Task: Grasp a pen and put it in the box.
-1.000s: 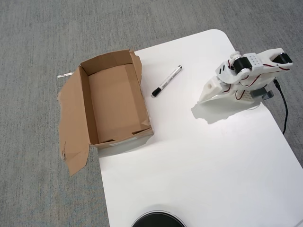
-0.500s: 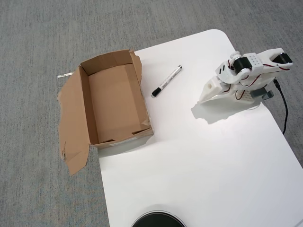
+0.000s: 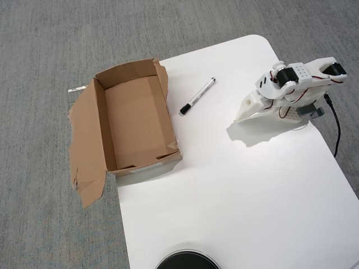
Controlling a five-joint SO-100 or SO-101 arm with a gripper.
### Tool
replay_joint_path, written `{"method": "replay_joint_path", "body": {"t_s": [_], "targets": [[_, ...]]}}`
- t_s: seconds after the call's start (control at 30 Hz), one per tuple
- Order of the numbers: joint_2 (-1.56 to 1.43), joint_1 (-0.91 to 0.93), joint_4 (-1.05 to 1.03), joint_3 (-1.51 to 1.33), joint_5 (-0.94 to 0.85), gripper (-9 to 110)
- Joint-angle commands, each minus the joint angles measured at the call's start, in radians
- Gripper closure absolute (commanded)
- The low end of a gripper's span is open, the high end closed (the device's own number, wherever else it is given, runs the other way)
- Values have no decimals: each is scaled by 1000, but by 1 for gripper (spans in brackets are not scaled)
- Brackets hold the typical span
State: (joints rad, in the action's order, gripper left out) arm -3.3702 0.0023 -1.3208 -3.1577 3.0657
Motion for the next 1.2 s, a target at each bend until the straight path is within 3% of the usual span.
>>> {"method": "replay_joint_path", "body": {"t_s": [0.0, 1.17], "targets": [[-60, -4, -31, -27, -2, 101], [-60, -13, -3, 16, -13, 101]]}}
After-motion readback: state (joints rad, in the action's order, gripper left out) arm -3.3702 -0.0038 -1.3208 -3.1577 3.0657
